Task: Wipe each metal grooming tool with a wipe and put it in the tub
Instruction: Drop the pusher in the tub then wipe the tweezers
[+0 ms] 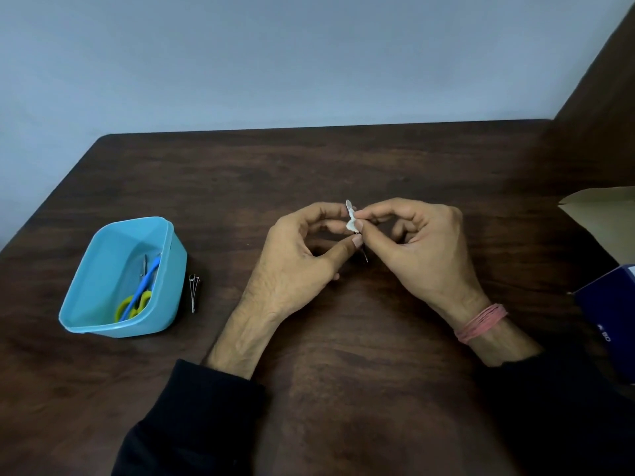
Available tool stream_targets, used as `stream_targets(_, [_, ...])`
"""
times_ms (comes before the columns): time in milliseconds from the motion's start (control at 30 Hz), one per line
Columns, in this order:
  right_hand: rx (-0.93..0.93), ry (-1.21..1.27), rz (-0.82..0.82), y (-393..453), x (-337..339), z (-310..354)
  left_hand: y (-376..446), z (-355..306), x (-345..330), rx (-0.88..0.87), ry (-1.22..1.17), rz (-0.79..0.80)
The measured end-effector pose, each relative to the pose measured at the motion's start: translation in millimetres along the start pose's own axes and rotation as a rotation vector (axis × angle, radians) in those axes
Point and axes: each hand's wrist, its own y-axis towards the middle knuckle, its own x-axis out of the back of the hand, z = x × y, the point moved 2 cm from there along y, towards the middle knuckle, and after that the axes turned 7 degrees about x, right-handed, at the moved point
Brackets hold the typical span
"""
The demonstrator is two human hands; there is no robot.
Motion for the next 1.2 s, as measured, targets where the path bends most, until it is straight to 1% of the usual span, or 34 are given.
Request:
stream_targets(133, [0.012,-0.001,-0.009,0.2,-0.6,-2.1,-0.5,2.3,-1.1,-0.033,0.035,0.023])
stream_targets(367, [0.029,-0.049,-0.069,1.0,1.3,-1.8,-0.4,1.4,-2.2,-0.022,0.082,-0.017])
stream_targets(500, [0.078,-0.077,-0.022,1.0,-0.3,0.5,0.9,2.3,0.1,-0.027,0.053,-0.017])
stream_targets(667, [0.044,-0.083,-0.079,1.9,1.9,-4.5,2.1,2.9,-0.2,0.002,0.030,0.005])
stream_targets(767, [0.104,-0.098,-0.033,0.8,-0.6,-0.5,2.1,3.2,1.1,0.003,0.014,0.003])
stream_targets(900, [0.084,-0.108,-0.086,2.2,3.0,-4.3,1.8,2.3,0.6,0.008,0.006,0.016])
stream_targets(1033, [0.133,-0.136,-0.040,0.8,-0.9,-0.5,2.0,2.8,1.0,0.008,-0.011,0.001])
stream_targets(1133, [0.074,-0.125,-0.107,3.1,3.8,-6.2,1.9,3.2,-0.2,0.026,0.004,0.001])
stream_targets(1200, [0.082,-0.133,-0.075,2.7,2.9,-5.6,2.8,5.1,-0.3,0.022,0.020,-0.002])
